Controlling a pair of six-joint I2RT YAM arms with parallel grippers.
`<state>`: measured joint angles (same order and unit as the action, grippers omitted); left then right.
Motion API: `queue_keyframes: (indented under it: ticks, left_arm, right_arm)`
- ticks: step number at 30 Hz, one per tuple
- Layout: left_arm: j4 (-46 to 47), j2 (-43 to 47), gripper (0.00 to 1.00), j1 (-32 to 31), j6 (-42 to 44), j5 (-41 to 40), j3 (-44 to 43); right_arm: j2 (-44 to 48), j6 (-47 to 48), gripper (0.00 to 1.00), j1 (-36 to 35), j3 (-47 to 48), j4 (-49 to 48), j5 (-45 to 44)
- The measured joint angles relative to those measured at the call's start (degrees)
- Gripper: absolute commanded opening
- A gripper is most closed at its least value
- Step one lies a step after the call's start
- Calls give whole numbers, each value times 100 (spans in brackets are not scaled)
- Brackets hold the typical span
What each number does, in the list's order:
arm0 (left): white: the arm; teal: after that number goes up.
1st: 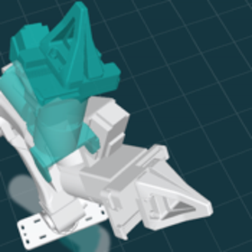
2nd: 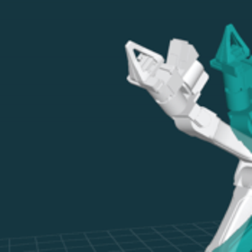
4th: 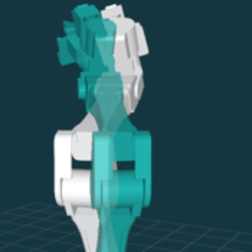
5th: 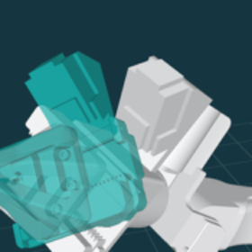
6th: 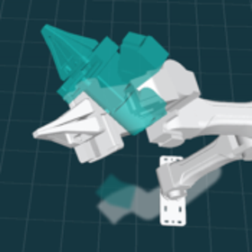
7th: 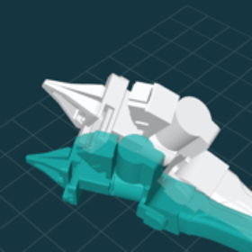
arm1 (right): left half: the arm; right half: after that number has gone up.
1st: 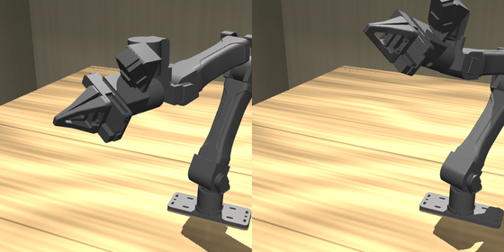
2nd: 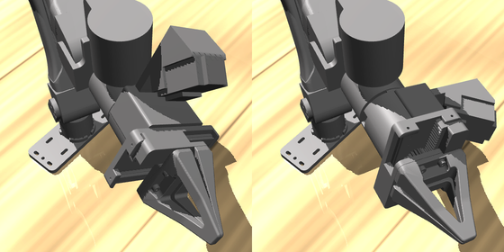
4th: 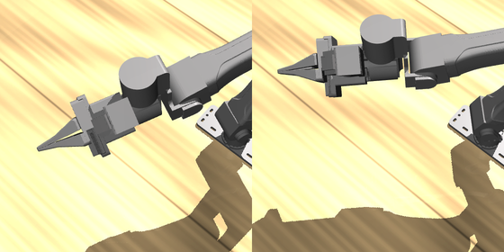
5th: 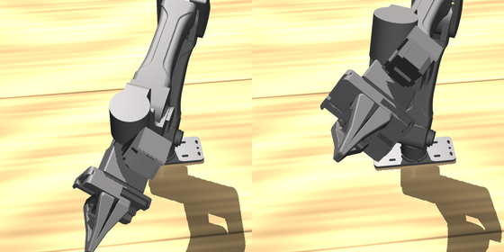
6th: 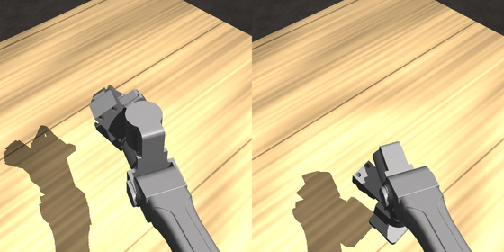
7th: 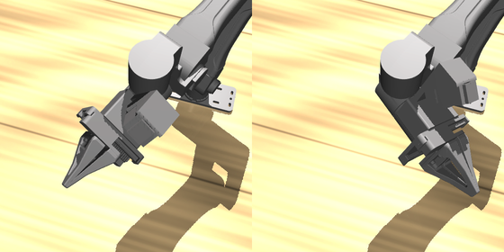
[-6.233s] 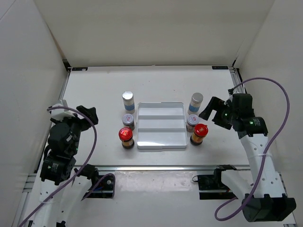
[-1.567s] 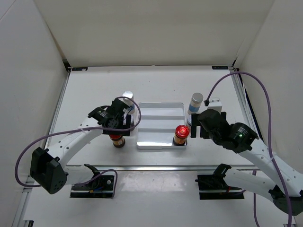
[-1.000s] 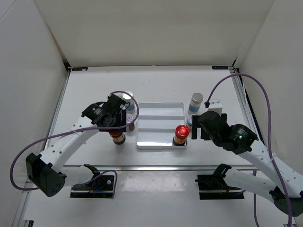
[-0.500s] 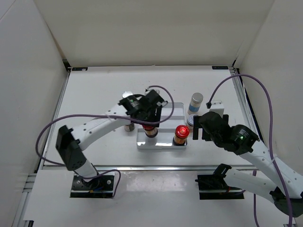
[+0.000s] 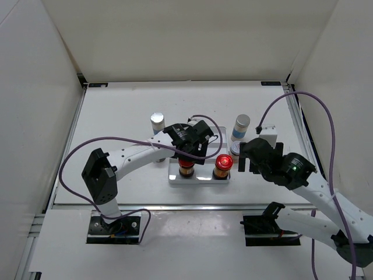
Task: Organize the condiment bottles
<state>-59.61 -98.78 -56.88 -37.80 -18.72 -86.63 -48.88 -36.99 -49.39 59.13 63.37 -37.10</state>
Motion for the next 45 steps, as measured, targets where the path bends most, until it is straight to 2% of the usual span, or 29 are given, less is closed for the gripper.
queue_keyframes:
  ticks: [6, 10, 13, 16, 20, 26, 29, 30, 31, 34, 35, 37, 38, 41, 42, 45]
  left_arm:
    - [101, 122, 100, 0, 24, -227, 0]
    - [120, 531, 100, 4, 160, -463, 4]
    - [190, 1220, 100, 81, 337, -752, 120]
    - [249, 2177, 100, 487, 577, -1060, 470]
    - [326, 3200, 100, 1432, 1040, -1574, 1091]
    - [544, 3447, 100, 2146, 1491, -1788, 2321]
    - [568, 3423, 100, 2297, 1554, -1696, 2804]
    - [573, 3425, 100, 2310, 1565, -1670, 2846]
    - [603, 3429, 100, 2319, 1578, -1652, 2852]
    - [745, 3440, 100, 2332, 1617, -1639, 2850]
    - [778, 3436, 100, 2345, 1641, -1641, 2850]
    - [815, 3436, 100, 2361, 1668, -1641, 2850]
    - [850, 3436, 100, 2389, 1683, -1639, 2850]
    - [894, 3438, 100, 2490, 1725, -1641, 2848]
    - [911, 3438, 100, 2514, 1738, -1641, 2848]
    - [962, 3460, 100, 2590, 1784, -1644, 2848]
  right_arm:
    - [-857, 70, 100, 599, 26, -76, 74]
    - [-1342, 424, 100, 1333, 59, -407, 601]
    - [-1550, 695, 100, 1952, 166, -743, 1204]
    - [-1814, 909, 100, 2441, 321, -1084, 1764]
    - [-2393, 1097, 100, 2848, 507, -1480, 2557]
    - [-3141, 1209, 97, 3016, 527, -1867, 3314]
    - [-3327, 1224, 90, 3021, 527, -1941, 3456]
    - [-3381, 1224, 86, 3018, 527, -1967, 3475]
    - [-3423, 1231, 78, 3018, 527, -1993, 3497]
    - [-3587, 1266, 67, 3021, 527, -2028, 3512]
    - [-3635, 1281, 67, 3021, 527, -2017, 3501]
    - [-3716, 1281, 61, 3056, 527, -2013, 3486]
    - [-3727, 1283, 51, 3058, 538, -2000, 3491]
    - [-3727, 1307, 35, 3056, 566, -1954, 3467]
    - [-3727, 1307, 27, 3042, 566, -1947, 3447]
    - [-3620, 1316, 15, 3001, 627, -1858, 3333]
